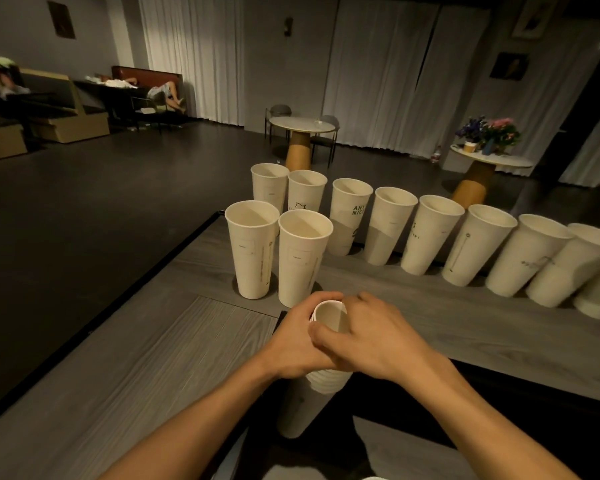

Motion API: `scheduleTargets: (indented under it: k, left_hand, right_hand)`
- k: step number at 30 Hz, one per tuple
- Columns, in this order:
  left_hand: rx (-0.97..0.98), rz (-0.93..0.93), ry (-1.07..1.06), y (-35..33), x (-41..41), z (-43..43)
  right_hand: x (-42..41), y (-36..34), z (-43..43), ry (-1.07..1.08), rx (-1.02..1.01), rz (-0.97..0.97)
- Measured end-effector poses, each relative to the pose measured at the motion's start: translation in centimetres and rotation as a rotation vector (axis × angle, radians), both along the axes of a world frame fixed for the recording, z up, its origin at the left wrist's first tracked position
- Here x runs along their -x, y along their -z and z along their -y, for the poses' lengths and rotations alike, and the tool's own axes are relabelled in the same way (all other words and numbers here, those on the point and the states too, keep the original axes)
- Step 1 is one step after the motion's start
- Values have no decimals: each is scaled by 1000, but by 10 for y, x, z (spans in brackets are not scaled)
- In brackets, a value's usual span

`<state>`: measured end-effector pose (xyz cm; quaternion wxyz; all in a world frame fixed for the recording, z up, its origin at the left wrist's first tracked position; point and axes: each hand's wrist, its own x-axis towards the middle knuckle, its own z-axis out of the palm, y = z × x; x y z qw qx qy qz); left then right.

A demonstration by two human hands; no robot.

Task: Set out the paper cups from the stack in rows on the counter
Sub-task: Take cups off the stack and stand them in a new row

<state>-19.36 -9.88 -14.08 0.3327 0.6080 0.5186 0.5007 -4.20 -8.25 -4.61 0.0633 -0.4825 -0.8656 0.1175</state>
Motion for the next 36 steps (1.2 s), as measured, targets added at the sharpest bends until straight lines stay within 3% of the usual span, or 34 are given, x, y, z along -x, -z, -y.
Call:
scheduleTargets:
  k: [4, 8, 13, 17, 21, 25, 28, 30, 32, 34, 36]
  left_hand:
    - [5, 37, 0, 5, -1, 5]
    - [-8, 26, -12, 1, -8, 4]
    - [-19, -15, 25, -4, -7, 4]
    - [-16, 60, 87, -6, -4, 5]
    - [54, 86, 119, 1, 2, 8]
    - [25, 97, 119, 1, 0, 9]
    - [34, 144, 127, 0, -6, 7]
    - [41, 182, 98, 1, -7, 7]
    - [35, 198, 80, 4, -5, 5]
    - [30, 190, 95, 7, -4, 3]
    - [34, 170, 90, 10, -3, 1]
  right_hand:
    - [-3, -7, -3, 36, 15, -25]
    - [-1, -6, 0, 20, -94, 42]
    - [-5, -4, -3, -56, -173, 110]
    - [-15, -11, -12, -190, -134, 72]
    - [-34, -41, -32, -190, -126, -210]
    - [-39, -50, -35, 32, -61, -784]
    - [-31, -30, -31, 160, 93, -1065]
    - [-30, -18, -27, 168, 262, -1125]
    - [-32, -9, -26, 40, 405, -1035]
    - [-35, -9, -28, -56, 426, -962]
    - [-38, -17, -40, -28, 374, -1125]
